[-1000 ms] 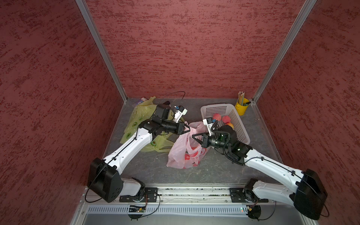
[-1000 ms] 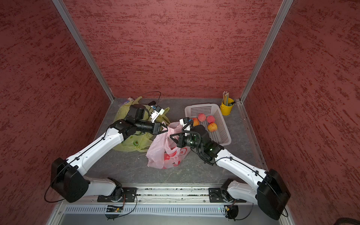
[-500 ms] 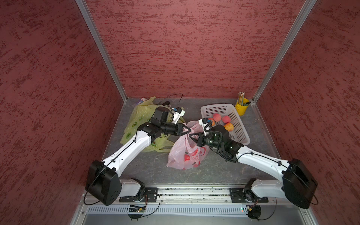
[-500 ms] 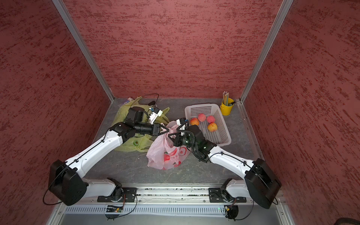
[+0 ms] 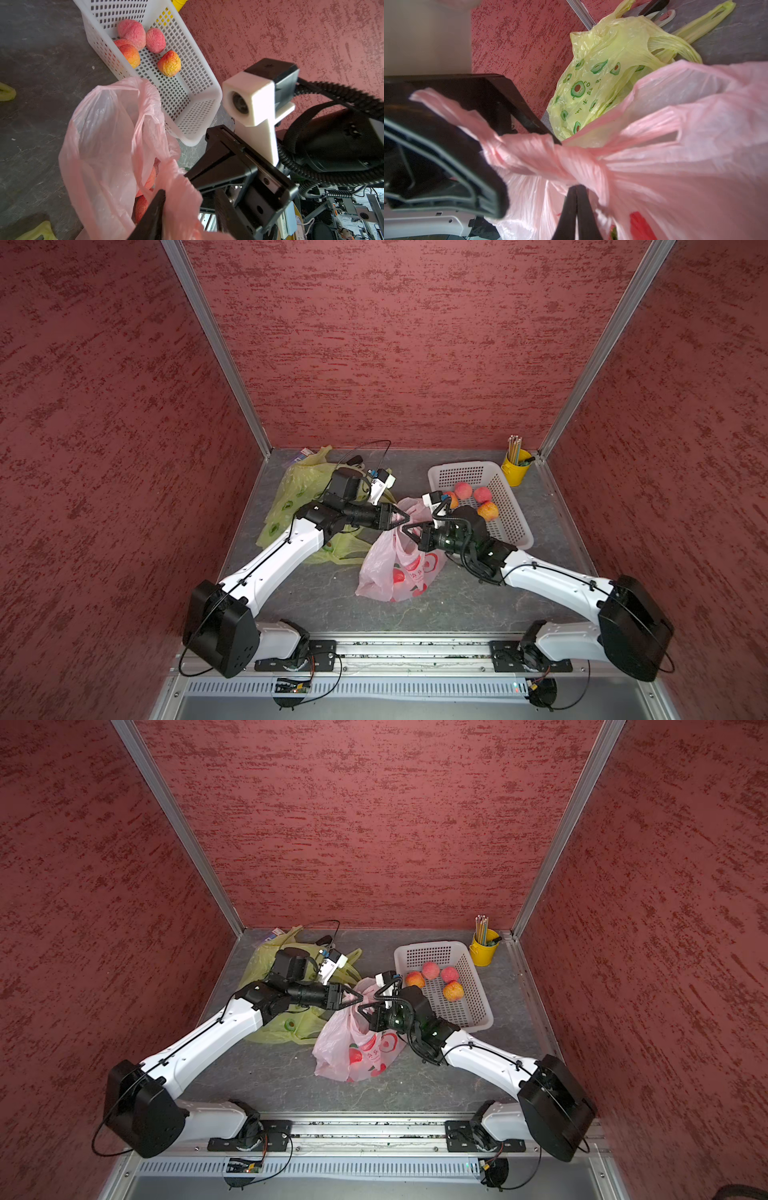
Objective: Place the peach into a plastic bag & tie a knot
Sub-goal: Cross the plastic bag at the center of the board.
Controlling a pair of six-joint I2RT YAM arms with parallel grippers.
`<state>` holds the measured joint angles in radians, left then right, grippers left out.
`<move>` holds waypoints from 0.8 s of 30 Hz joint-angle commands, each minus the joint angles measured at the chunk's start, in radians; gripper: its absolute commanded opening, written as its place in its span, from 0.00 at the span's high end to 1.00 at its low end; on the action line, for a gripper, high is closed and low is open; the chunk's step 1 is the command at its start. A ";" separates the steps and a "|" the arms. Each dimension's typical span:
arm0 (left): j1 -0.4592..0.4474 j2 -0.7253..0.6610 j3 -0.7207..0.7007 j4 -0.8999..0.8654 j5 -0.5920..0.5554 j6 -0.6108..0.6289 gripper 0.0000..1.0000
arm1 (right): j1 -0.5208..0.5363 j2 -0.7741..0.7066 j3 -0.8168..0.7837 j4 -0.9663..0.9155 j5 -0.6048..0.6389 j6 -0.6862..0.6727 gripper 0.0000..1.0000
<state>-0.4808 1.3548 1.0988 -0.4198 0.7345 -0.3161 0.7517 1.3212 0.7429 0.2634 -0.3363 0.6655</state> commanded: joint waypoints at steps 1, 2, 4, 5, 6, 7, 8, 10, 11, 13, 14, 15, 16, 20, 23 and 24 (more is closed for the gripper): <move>-0.010 0.022 0.019 -0.019 0.002 0.017 0.59 | 0.009 -0.031 0.014 0.028 -0.003 0.011 1.00; -0.011 0.024 0.022 -0.017 0.008 0.016 0.59 | 0.010 -0.031 0.012 0.030 -0.007 0.011 1.00; -0.017 0.033 0.027 -0.020 0.013 0.017 0.58 | 0.009 -0.031 0.008 0.034 -0.012 0.011 1.00; -0.019 0.035 0.030 -0.022 0.015 0.017 0.58 | 0.008 -0.031 0.006 0.036 -0.014 0.011 1.00; -0.021 0.041 0.032 -0.023 0.018 0.017 0.58 | 0.009 -0.030 0.005 0.037 -0.015 0.011 1.00; -0.022 0.044 0.034 -0.026 0.020 0.017 0.58 | 0.010 -0.030 0.005 0.039 -0.018 0.010 1.00; -0.021 0.045 0.036 -0.027 0.020 0.018 0.59 | 0.010 -0.028 0.005 0.040 -0.021 0.008 1.00; -0.024 0.049 0.039 -0.024 0.020 0.016 0.65 | 0.011 -0.027 0.005 0.037 -0.027 0.005 1.00; -0.024 0.050 0.039 -0.025 0.020 0.014 0.68 | 0.011 -0.027 0.003 0.036 -0.030 0.003 1.00; -0.025 0.054 0.043 -0.022 0.022 0.014 0.73 | 0.010 -0.028 0.003 0.034 -0.038 -0.001 1.00; -0.025 0.055 0.045 -0.022 0.023 0.012 0.76 | 0.010 -0.030 0.002 0.032 -0.039 -0.002 1.00; -0.025 0.058 0.048 -0.021 0.025 0.012 0.78 | 0.011 -0.032 0.001 0.030 -0.041 -0.005 1.00; -0.027 0.061 0.052 -0.022 0.025 0.009 0.79 | 0.010 -0.036 0.001 0.028 -0.047 -0.010 1.00; -0.038 0.071 0.064 -0.026 0.026 0.014 0.83 | 0.010 -0.049 0.008 0.010 -0.057 -0.026 1.00; -0.046 0.072 0.068 -0.024 0.032 0.023 0.97 | 0.011 -0.063 0.019 -0.028 -0.047 -0.050 1.00; -0.052 0.066 0.066 -0.019 0.035 0.031 1.00 | 0.010 -0.066 0.023 -0.043 -0.050 -0.059 1.00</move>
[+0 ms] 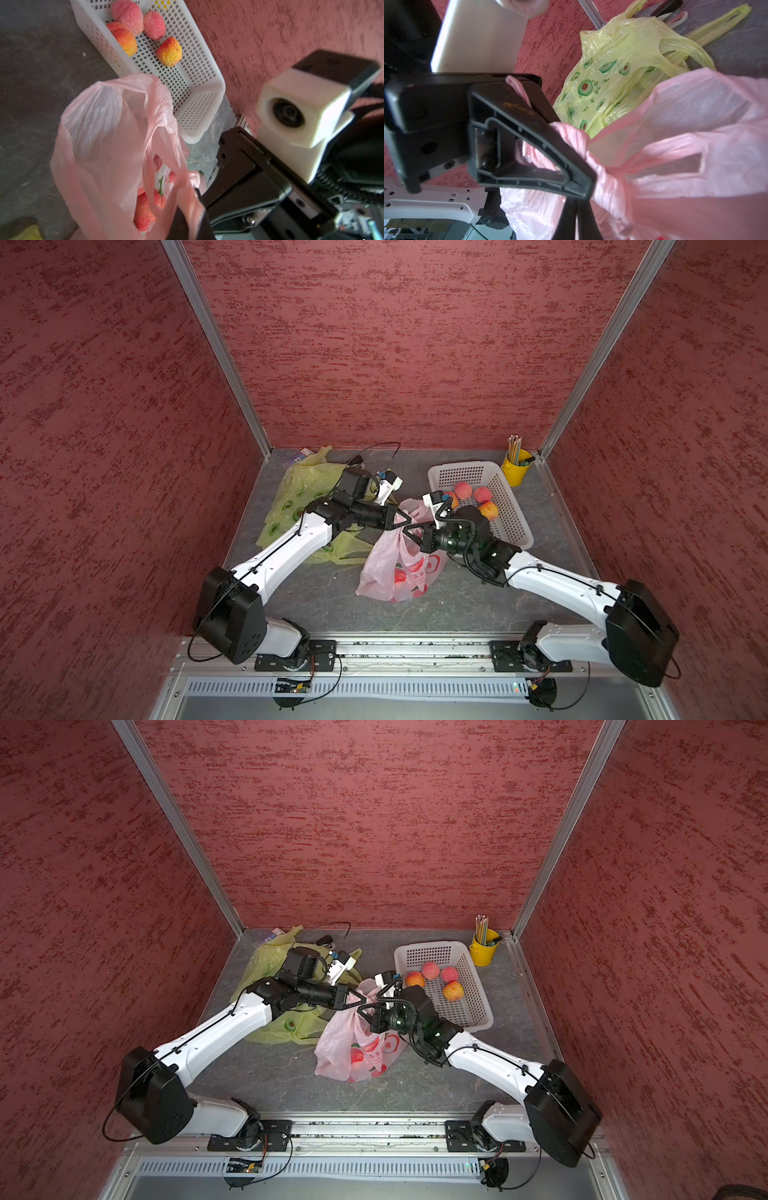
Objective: Place the peach into a plastic bag & tie a knot
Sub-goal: Cross the plastic bag at the center of the board.
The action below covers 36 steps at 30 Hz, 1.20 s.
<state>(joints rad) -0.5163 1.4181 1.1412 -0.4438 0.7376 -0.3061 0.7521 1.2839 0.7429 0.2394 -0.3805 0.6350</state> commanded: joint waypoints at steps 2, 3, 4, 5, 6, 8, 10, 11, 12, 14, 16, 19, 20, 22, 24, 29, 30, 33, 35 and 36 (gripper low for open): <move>-0.023 -0.014 0.012 0.029 0.048 0.036 1.00 | 0.010 -0.036 0.040 -0.060 -0.013 -0.058 1.00; -0.026 -0.026 0.003 0.046 0.061 0.043 1.00 | 0.010 -0.042 0.052 -0.088 -0.022 -0.079 1.00; -0.026 -0.038 -0.004 0.057 0.072 0.052 1.00 | 0.011 -0.051 0.062 -0.113 -0.032 -0.103 0.97; -0.025 -0.050 -0.008 0.063 0.085 0.066 1.00 | 0.009 -0.063 0.077 -0.147 -0.044 -0.130 0.90; -0.022 -0.059 -0.008 0.059 0.101 0.083 1.00 | 0.009 -0.083 0.097 -0.189 -0.062 -0.168 0.80; -0.016 -0.070 0.004 0.036 0.137 0.117 1.00 | 0.006 -0.128 0.138 -0.265 -0.080 -0.232 0.66; -0.007 -0.074 0.026 -0.003 0.188 0.146 1.00 | 0.003 -0.169 0.191 -0.347 -0.084 -0.289 0.55; -0.001 -0.077 0.038 -0.019 0.217 0.160 1.00 | -0.001 -0.189 0.220 -0.387 -0.083 -0.317 0.51; 0.003 -0.080 0.053 -0.042 0.248 0.170 1.00 | -0.005 -0.205 0.248 -0.417 -0.075 -0.340 0.46; 0.011 -0.086 0.078 -0.075 0.302 0.193 1.00 | -0.012 -0.227 0.293 -0.465 -0.069 -0.376 0.41; 0.016 -0.102 0.094 -0.105 0.349 0.209 1.00 | -0.014 -0.238 0.329 -0.489 -0.068 -0.410 0.35; 0.030 -0.122 0.108 -0.137 0.436 0.211 1.00 | -0.017 -0.230 0.377 -0.517 -0.094 -0.468 0.27; 0.033 -0.126 0.114 -0.154 0.456 0.215 1.00 | -0.017 -0.218 0.394 -0.529 -0.117 -0.493 0.25; 0.034 -0.128 0.129 -0.201 0.477 0.238 1.00 | -0.016 -0.184 0.431 -0.555 -0.164 -0.529 0.24; 0.035 -0.131 0.135 -0.221 0.483 0.242 1.00 | -0.016 -0.138 0.470 -0.587 -0.217 -0.563 0.23; 0.046 -0.131 0.140 -0.229 0.500 0.239 1.00 | -0.016 -0.041 0.517 -0.614 -0.394 -0.588 0.23; 0.049 -0.132 0.139 -0.224 0.504 0.236 1.00 | -0.016 -0.034 0.512 -0.611 -0.417 -0.588 0.24; 0.059 -0.137 0.138 -0.206 0.518 0.221 1.00 | -0.016 -0.024 0.490 -0.618 -0.442 -0.589 0.27; 0.066 -0.141 0.140 -0.198 0.527 0.215 1.00 | -0.017 -0.030 0.465 -0.619 -0.457 -0.586 0.28; 0.070 -0.142 0.141 -0.198 0.529 0.214 1.00 | -0.016 -0.033 0.455 -0.616 -0.467 -0.583 0.30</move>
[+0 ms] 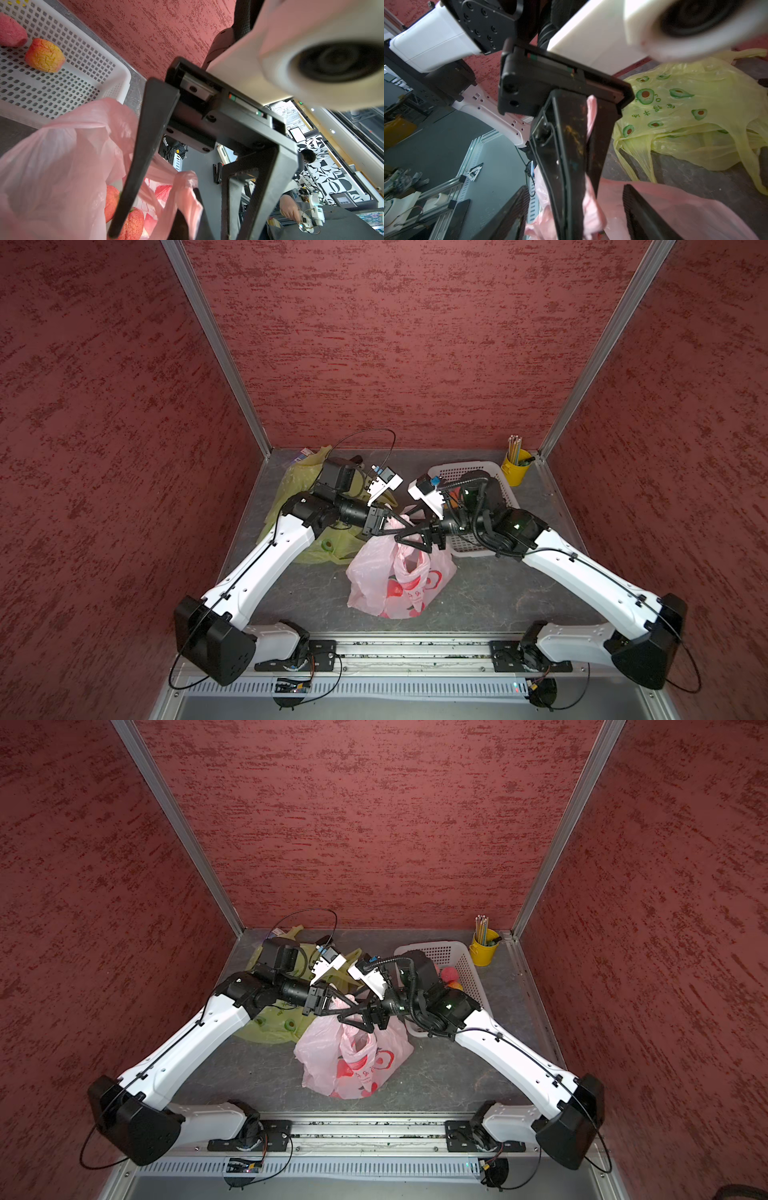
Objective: Place the peach into a plastic bag & tie a knot
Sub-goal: Cross the plastic bag at the center of the board.
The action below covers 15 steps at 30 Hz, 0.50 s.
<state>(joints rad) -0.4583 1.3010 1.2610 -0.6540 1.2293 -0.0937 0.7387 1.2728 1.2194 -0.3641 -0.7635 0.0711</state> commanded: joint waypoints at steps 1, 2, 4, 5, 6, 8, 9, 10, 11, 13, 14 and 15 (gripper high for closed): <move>0.014 -0.024 0.023 0.011 0.039 -0.001 1.00 | -0.003 -0.029 -0.033 -0.007 -0.089 -0.013 0.33; 0.017 -0.025 0.023 0.010 0.041 0.001 1.00 | -0.002 -0.035 -0.044 -0.001 -0.086 -0.007 0.36; 0.018 -0.024 0.024 0.008 0.042 0.001 1.00 | -0.003 -0.044 -0.053 -0.001 -0.081 -0.003 0.43; 0.019 -0.024 0.023 0.007 0.043 0.000 1.00 | -0.002 -0.044 -0.057 -0.001 -0.077 0.001 0.47; 0.018 -0.022 0.022 0.010 0.043 -0.004 1.00 | -0.002 -0.042 -0.057 -0.004 -0.073 0.000 0.52; 0.019 -0.021 0.020 0.015 0.044 -0.010 1.00 | -0.003 -0.031 -0.055 -0.010 -0.064 0.005 0.63; 0.018 -0.022 0.019 0.018 0.043 -0.011 1.00 | -0.002 -0.027 -0.055 -0.013 -0.057 0.003 0.68; 0.019 -0.020 0.019 0.019 0.042 -0.012 1.00 | -0.003 -0.023 -0.056 -0.012 -0.046 0.006 0.75; 0.019 -0.020 0.019 0.019 0.042 -0.014 1.00 | -0.002 -0.023 -0.056 -0.008 -0.036 0.009 0.80; 0.018 -0.020 0.021 0.015 0.041 -0.016 1.00 | -0.003 -0.028 -0.061 0.000 -0.014 0.014 0.89; 0.018 -0.020 0.020 0.012 0.038 -0.017 0.93 | -0.002 -0.032 -0.062 0.002 0.000 0.015 0.94; 0.020 -0.022 0.018 0.011 0.035 -0.020 0.80 | -0.002 -0.038 -0.063 0.004 0.018 0.015 0.98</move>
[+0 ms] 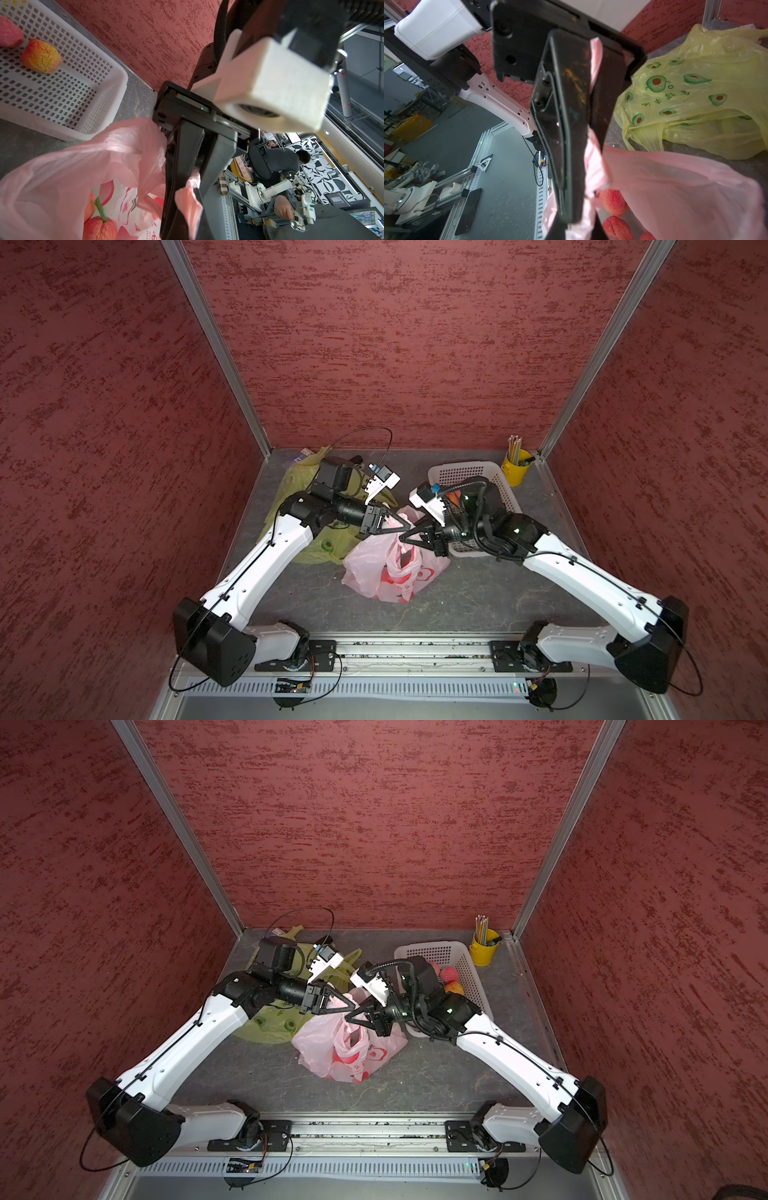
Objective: Place the peach into a plastic bag & tie a knot
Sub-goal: Cross the plastic bag at the center of the board.
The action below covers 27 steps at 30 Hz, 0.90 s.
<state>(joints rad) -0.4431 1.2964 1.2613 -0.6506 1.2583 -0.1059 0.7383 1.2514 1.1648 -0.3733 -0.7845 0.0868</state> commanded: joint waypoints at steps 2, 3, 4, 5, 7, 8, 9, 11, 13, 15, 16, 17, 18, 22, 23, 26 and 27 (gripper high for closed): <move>0.010 -0.024 0.010 0.010 -0.012 -0.014 0.49 | -0.002 -0.034 -0.015 0.021 0.075 0.003 1.00; 0.014 -0.031 0.001 0.021 -0.018 -0.022 0.44 | -0.003 -0.042 -0.020 0.025 0.093 0.004 1.00; 0.022 -0.041 -0.011 0.039 -0.018 -0.035 0.40 | -0.004 -0.050 -0.023 0.027 0.105 0.005 1.00; 0.029 -0.049 -0.022 0.055 -0.022 -0.046 0.38 | -0.004 -0.055 -0.028 0.030 0.115 0.008 1.00; 0.050 -0.073 -0.053 0.102 -0.032 -0.078 0.32 | -0.004 -0.068 -0.038 0.033 0.132 0.015 1.00; 0.061 -0.082 -0.064 0.116 -0.040 -0.086 0.31 | -0.004 -0.074 -0.044 0.037 0.140 0.019 1.00; 0.073 -0.092 -0.077 0.128 -0.050 -0.095 0.30 | -0.004 -0.080 -0.052 0.042 0.145 0.026 1.00; 0.085 -0.108 -0.099 0.133 -0.077 -0.094 0.29 | -0.005 -0.095 -0.067 0.057 0.149 0.037 1.00; 0.083 -0.118 -0.122 0.132 -0.101 -0.086 0.28 | -0.007 -0.112 -0.089 0.086 0.159 0.063 1.00; 0.070 -0.124 -0.145 0.139 -0.115 -0.086 0.28 | -0.010 -0.121 -0.106 0.119 0.158 0.087 1.00; 0.055 -0.127 -0.155 0.146 -0.133 -0.086 0.27 | -0.011 -0.124 -0.115 0.141 0.151 0.102 1.00; 0.039 -0.129 -0.161 0.147 -0.148 -0.083 0.27 | -0.011 -0.124 -0.120 0.158 0.147 0.114 1.00; 0.025 -0.128 -0.165 0.145 -0.167 -0.075 0.27 | -0.012 -0.124 -0.126 0.176 0.146 0.127 1.00; -0.021 -0.112 -0.174 0.125 -0.227 -0.053 0.27 | -0.019 -0.116 -0.130 0.226 0.151 0.162 1.00; -0.026 -0.110 -0.177 0.119 -0.233 -0.047 0.27 | -0.020 -0.115 -0.131 0.234 0.150 0.168 1.00; -0.029 -0.111 -0.194 0.115 -0.240 -0.041 0.27 | -0.027 -0.118 -0.134 0.253 0.146 0.184 1.00; -0.029 -0.114 -0.201 0.114 -0.240 -0.041 0.27 | -0.029 -0.119 -0.136 0.258 0.145 0.187 1.00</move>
<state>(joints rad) -0.4679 1.1805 1.0843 -0.5301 1.0481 -0.1711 0.7197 1.1446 1.0309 -0.1974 -0.6449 0.2379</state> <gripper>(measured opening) 0.730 0.044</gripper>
